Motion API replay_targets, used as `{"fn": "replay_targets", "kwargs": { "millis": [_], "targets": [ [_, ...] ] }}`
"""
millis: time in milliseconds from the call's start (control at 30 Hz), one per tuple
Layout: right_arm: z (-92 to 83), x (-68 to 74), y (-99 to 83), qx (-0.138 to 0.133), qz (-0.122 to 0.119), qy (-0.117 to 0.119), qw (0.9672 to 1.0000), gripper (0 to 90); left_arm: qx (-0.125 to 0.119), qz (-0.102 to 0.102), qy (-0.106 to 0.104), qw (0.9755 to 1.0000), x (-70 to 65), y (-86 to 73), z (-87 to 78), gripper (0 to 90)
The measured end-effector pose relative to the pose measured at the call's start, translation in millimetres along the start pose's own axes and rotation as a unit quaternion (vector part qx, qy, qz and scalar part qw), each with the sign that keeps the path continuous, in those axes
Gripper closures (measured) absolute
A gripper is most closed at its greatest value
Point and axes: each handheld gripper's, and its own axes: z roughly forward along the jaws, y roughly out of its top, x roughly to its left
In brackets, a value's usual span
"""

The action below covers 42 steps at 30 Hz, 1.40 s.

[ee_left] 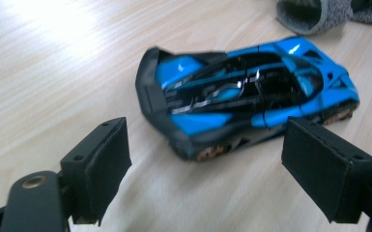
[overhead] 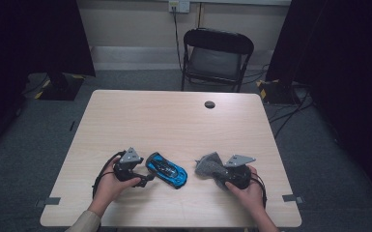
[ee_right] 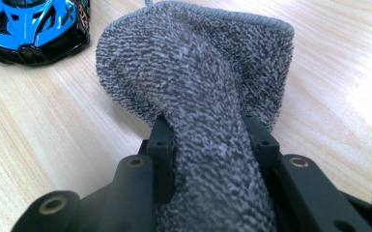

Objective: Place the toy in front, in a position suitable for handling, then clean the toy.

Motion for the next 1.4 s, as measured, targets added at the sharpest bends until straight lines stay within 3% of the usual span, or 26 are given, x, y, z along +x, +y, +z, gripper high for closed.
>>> {"fn": "replay_targets", "kwargs": {
  "millis": [167,300,367,500,767,1200,1400],
  "targets": [
    [0.2,1.6,3.9,0.014,-0.012,-0.006,0.9998,63.5,0.007,0.002,-0.003,1.0000,-1.4,-8.7,0.7,17.3],
    [0.3,2.1,6.4,0.021,-0.013,-0.007,0.9997,63.7,0.021,0.016,-0.002,0.9996,-2.4,-13.5,5.9,17.3],
    [0.3,2.6,7.7,0.023,-0.016,-0.010,0.9996,64.4,0.021,0.030,0.000,0.9993,-3.1,-14.6,7.6,16.1],
    [-0.7,3.1,11.9,0.029,-0.018,-0.008,0.9994,65.3,0.023,0.037,0.001,0.9990,-3.3,-14.6,7.9,16.1],
    [-3.8,2.1,25.3,0.027,-0.014,-0.008,0.9995,65.8,0.025,0.039,0.002,0.9989,-3.5,-14.5,8.0,15.2],
    [-10.7,11.1,69.2,-0.006,-0.017,0.004,0.9998,65.9,0.024,0.040,0.003,0.9989,-3.6,-14.5,8.2,15.1],
    [1.6,30.7,100.9,-0.027,-0.024,0.029,0.9989,65.8,0.011,0.038,0.006,0.9992,-1.8,-11.5,10.2,17.6]
  ]
}}
